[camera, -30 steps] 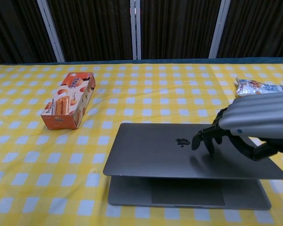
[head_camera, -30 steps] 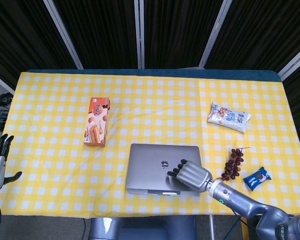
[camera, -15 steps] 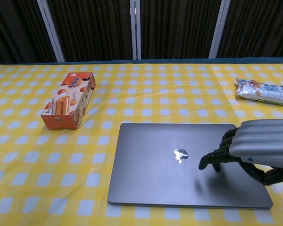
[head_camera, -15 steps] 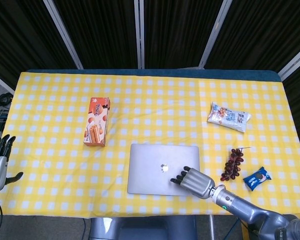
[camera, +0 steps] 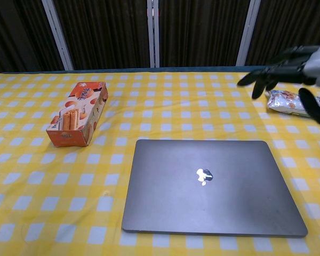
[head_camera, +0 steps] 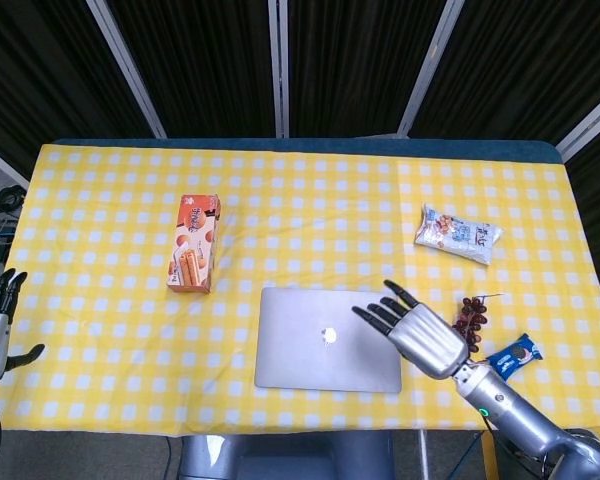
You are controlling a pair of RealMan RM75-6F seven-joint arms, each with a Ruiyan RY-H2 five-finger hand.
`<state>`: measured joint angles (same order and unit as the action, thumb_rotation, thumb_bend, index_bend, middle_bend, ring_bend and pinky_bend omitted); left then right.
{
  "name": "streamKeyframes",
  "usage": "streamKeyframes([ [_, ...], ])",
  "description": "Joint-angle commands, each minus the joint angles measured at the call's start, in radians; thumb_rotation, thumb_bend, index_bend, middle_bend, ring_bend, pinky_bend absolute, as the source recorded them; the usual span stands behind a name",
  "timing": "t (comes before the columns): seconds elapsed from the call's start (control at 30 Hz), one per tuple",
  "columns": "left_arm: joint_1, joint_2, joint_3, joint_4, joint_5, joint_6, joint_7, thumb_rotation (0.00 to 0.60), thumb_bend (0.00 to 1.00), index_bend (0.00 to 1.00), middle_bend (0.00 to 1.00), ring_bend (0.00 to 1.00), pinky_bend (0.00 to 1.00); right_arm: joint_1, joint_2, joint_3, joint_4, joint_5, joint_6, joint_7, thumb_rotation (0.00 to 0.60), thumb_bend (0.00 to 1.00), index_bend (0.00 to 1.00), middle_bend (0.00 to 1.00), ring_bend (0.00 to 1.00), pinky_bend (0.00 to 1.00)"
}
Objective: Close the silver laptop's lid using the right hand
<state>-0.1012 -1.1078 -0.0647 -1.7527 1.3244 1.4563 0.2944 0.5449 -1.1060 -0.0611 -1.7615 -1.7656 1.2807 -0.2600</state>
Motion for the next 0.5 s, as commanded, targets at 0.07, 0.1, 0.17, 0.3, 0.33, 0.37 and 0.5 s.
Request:
streamKeyframes([
  [0.07, 0.004, 0.004, 0.001, -0.004, 0.017, 0.011, -0.017, 0.600, 0.00, 0.00, 0.00, 0.00, 0.00, -0.149, 0.009, 0.050, 0.016, 0.093, 0.186, -0.019, 0.600, 0.02, 0.00, 0.00, 0.00, 0.00],
  [0.1, 0.005, 0.004, 0.001, -0.004, 0.028, 0.018, -0.025, 0.600, 0.00, 0.00, 0.00, 0.00, 0.00, -0.180, 0.001, 0.056, 0.033, 0.110, 0.228, -0.002, 0.600, 0.00, 0.00, 0.00, 0.00, 0.00],
  [0.17, 0.012, 0.005, 0.006, 0.001, 0.052, 0.035, -0.047, 0.600, 0.00, 0.00, 0.00, 0.00, 0.00, -0.232, -0.014, 0.048, 0.075, 0.133, 0.280, 0.009, 0.600, 0.00, 0.00, 0.00, 0.00, 0.00],
  [0.3, 0.020, 0.007, 0.012, 0.014, 0.085, 0.052, -0.083, 0.600, 0.00, 0.00, 0.00, 0.00, 0.00, -0.294, -0.042, 0.034, 0.120, 0.172, 0.310, 0.007, 0.600, 0.00, 0.00, 0.00, 0.00, 0.00],
  [0.33, 0.021, 0.007, 0.013, 0.017, 0.091, 0.055, -0.089, 0.600, 0.00, 0.00, 0.00, 0.00, 0.00, -0.303, -0.049, 0.032, 0.129, 0.177, 0.313, 0.007, 0.600, 0.00, 0.00, 0.00, 0.00, 0.00],
  [0.37, 0.022, 0.006, 0.014, 0.020, 0.099, 0.059, -0.097, 0.600, 0.00, 0.00, 0.00, 0.00, 0.00, -0.317, -0.059, 0.029, 0.140, 0.186, 0.318, 0.008, 0.600, 0.00, 0.00, 0.00, 0.00, 0.00],
  [0.5, 0.028, 0.009, 0.020, 0.023, 0.126, 0.070, -0.123, 0.600, 0.00, 0.00, 0.00, 0.00, 0.00, -0.355, -0.099, 0.030, 0.190, 0.199, 0.336, 0.034, 0.600, 0.00, 0.00, 0.00, 0.00, 0.00],
])
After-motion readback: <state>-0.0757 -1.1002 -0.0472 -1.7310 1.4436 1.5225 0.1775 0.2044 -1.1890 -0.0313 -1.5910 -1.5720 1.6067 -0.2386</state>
